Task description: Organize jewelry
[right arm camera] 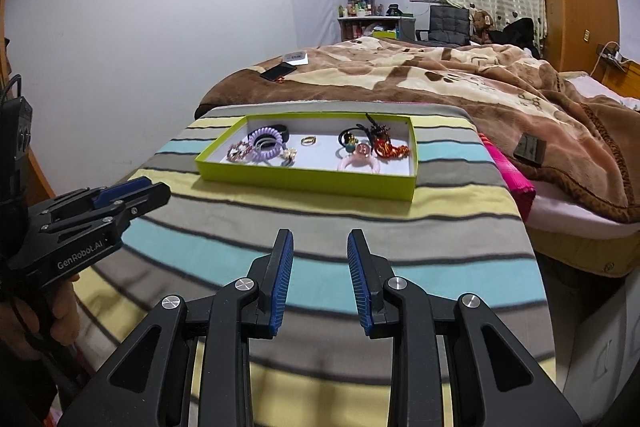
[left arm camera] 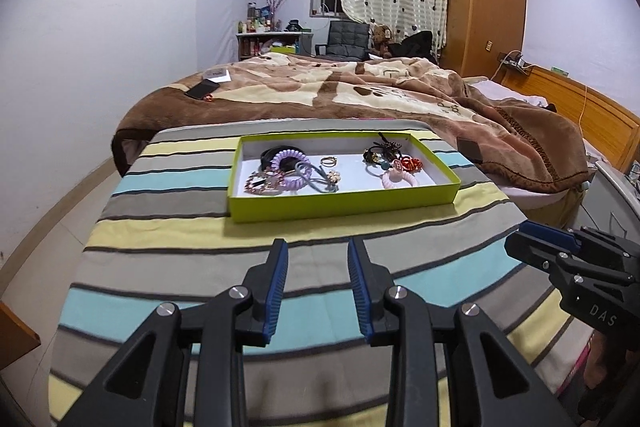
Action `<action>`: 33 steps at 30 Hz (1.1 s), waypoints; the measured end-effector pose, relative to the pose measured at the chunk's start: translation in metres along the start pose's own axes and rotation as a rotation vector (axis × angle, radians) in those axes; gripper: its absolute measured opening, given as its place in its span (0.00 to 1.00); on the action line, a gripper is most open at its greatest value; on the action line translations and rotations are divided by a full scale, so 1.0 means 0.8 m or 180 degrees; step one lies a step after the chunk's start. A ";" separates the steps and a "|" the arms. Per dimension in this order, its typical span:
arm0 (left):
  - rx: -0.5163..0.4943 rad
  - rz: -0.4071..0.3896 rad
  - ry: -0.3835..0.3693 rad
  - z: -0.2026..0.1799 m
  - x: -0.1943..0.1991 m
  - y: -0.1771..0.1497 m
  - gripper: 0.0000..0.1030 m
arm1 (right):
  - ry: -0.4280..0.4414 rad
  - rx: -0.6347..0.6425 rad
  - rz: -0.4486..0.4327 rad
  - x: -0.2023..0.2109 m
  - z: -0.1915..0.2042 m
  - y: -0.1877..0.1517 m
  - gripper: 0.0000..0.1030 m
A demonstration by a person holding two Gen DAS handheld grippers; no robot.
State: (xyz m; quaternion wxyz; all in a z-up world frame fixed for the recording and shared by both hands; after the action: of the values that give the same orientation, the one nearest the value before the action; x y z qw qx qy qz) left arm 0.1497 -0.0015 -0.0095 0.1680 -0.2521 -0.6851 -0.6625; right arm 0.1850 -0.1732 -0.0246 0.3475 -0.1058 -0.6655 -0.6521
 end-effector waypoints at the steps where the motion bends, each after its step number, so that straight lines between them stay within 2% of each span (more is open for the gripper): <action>1: -0.0004 -0.0018 0.0009 0.000 0.006 -0.003 0.31 | 0.0003 -0.0007 0.0000 0.003 0.001 -0.003 0.28; 4: -0.0027 -0.0052 0.0052 -0.003 0.020 -0.010 0.35 | -0.0038 0.0032 -0.0019 0.012 0.005 -0.011 0.28; 12: 0.0000 -0.0032 0.0097 -0.006 0.039 -0.032 0.35 | -0.0065 0.0107 -0.0074 0.029 0.014 -0.023 0.28; 33: 0.0062 -0.0005 0.0251 0.000 0.035 -0.041 0.35 | -0.0083 0.0083 -0.0055 0.027 0.012 -0.029 0.28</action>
State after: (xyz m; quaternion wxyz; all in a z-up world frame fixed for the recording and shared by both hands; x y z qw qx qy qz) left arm 0.1078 0.0023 -0.0209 0.1969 -0.2236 -0.6845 -0.6653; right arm 0.1524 -0.1738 -0.0291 0.3345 -0.1040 -0.6792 -0.6450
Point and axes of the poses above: each gripper's, at about its wrist camera, not at the fingertips, and x roughly against the way its jaws point, z to its left, y to its top, the point moved 6 cm from there along -x, roughly the way its jaws point, and after that the axes turned 1 degree about -y, right-handed, at the moved point
